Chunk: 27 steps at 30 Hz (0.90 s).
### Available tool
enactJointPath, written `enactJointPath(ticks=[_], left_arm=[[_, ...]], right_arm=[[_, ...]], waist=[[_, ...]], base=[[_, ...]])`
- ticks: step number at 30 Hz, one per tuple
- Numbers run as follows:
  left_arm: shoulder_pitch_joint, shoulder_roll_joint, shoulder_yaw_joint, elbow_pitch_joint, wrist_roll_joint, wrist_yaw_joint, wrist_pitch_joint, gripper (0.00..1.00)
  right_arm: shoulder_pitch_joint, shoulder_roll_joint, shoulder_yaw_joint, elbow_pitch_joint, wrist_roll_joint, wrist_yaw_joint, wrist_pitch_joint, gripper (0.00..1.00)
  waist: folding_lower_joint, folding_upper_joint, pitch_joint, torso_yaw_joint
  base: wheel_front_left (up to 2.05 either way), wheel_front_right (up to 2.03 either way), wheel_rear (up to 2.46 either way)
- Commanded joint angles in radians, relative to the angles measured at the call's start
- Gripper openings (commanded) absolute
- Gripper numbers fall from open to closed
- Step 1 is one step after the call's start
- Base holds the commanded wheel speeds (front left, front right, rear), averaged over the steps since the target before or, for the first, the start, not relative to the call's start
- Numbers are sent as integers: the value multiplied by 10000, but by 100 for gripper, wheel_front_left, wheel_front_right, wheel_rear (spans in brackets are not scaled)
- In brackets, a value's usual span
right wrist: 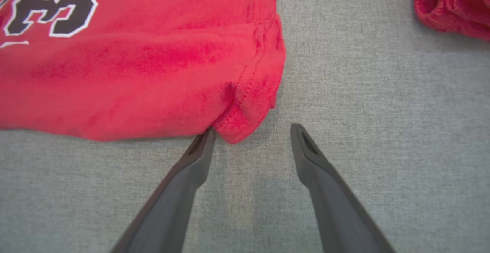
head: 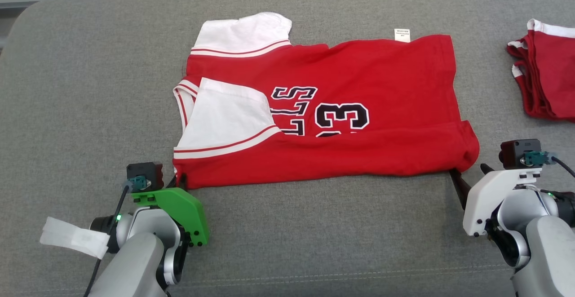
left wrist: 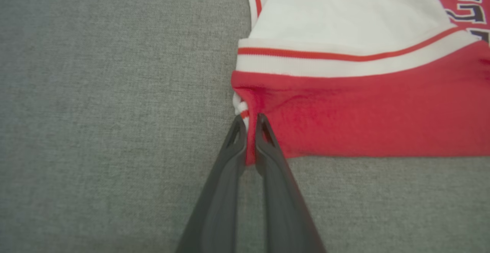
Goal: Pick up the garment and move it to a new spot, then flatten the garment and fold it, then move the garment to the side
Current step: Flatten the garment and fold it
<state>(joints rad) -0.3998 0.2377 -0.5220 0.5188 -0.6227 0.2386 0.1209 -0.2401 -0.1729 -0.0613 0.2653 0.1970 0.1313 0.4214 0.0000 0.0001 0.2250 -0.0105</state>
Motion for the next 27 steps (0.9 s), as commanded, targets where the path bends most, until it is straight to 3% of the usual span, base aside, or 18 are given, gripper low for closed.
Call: enactJointPath(ticks=[1, 17, 27], left_arm=[[-27, 18, -9, 18, -41, 12, -14, 0], [-97, 29, -103, 80, -145, 2, -39, 0], [-246, 14, -148, 46, -182, 13, -58, 0]], right_arm=[[119, -76, -65, -188, 150, -12, 55, 100], [270, -6, -317, -855, 322, -12, 282, 100], [-400, 206, -364, -83, 73, -12, 183, 100]], waist=[[0, -1, 8, 3], [0, -1, 112, 19], [0, -1, 352, 60]], base=[[0, 0, 0], [0, 0, 0], [0, 0, 0]])
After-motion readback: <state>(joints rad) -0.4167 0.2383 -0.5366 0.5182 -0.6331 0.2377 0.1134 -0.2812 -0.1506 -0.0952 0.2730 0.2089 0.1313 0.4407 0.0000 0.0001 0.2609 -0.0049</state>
